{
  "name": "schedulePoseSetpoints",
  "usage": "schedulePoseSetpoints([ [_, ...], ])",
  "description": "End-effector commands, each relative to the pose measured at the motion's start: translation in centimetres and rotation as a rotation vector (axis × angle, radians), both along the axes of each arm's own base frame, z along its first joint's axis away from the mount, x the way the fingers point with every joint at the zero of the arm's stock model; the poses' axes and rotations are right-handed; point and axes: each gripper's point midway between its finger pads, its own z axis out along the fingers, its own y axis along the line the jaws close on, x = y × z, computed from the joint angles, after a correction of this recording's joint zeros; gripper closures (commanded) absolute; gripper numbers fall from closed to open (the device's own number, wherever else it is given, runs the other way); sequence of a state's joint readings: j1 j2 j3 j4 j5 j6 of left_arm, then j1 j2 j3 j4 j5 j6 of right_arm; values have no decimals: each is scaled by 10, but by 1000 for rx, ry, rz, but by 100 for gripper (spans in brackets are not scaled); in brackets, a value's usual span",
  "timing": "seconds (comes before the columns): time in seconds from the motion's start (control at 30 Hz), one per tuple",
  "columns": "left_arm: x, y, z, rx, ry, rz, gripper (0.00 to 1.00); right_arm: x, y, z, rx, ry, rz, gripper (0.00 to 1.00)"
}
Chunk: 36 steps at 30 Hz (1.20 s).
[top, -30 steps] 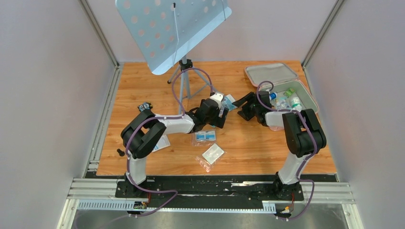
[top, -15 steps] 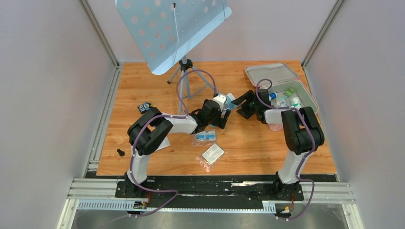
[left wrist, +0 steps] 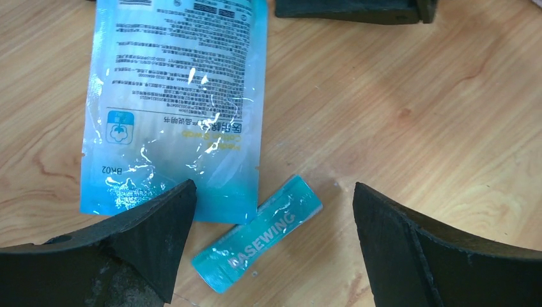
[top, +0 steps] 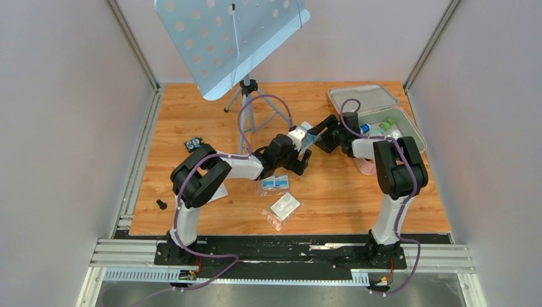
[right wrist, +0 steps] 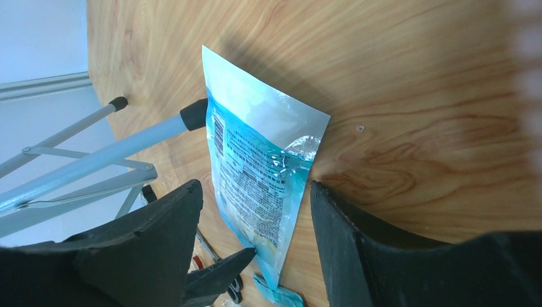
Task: Organize the medicine kit
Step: Pick up the medical item at the center of the board.
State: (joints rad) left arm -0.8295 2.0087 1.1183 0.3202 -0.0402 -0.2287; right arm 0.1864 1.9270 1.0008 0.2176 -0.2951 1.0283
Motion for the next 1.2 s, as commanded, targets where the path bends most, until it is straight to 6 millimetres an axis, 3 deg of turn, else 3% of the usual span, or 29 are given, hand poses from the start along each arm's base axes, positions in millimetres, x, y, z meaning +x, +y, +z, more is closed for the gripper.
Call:
schedulePoseSetpoints([
  [0.0,-16,-7,16,-73,23,-72,0,-10,7,-15,48,48,42,35],
  [0.23,-19,2,62,-93,-57,-85,0,-22,-11,4,-57,0,34,33],
  [0.33,-9,3,86,-94,-120,-63,0,-24,-17,20,-88,-41,38,33],
  [0.47,15,8,96,-53,-179,28,0,-26,-19,35,-106,-75,50,32],
  [0.6,38,14,72,62,-168,125,0,-28,-19,36,-113,-73,58,32],
  [0.77,51,15,50,111,-173,167,0,-30,-18,28,-109,-51,68,32],
  [0.97,53,17,23,113,-124,156,0,-30,-14,23,-95,-36,81,32],
  [1.17,41,9,11,53,-49,83,0,-28,-12,15,-87,-14,91,32],
])
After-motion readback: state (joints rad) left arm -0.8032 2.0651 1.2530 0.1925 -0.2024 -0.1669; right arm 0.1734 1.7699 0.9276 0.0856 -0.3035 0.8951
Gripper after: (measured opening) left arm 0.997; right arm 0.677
